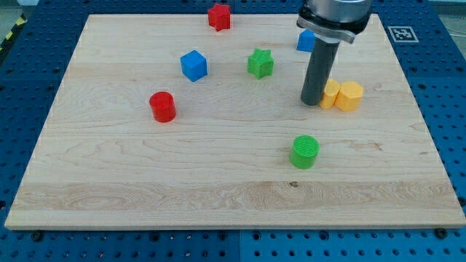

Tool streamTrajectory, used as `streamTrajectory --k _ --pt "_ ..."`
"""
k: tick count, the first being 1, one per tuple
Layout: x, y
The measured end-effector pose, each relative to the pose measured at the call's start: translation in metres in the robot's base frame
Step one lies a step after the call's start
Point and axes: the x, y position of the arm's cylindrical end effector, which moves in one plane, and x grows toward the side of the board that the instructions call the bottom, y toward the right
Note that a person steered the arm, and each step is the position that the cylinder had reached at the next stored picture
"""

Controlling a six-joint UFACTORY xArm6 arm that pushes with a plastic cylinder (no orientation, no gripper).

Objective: Place your arm above green circle

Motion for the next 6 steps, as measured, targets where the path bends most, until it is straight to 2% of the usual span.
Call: streamTrajectory --k 4,6 --pt "0.007 0.026" --pt "0.057 -0.025"
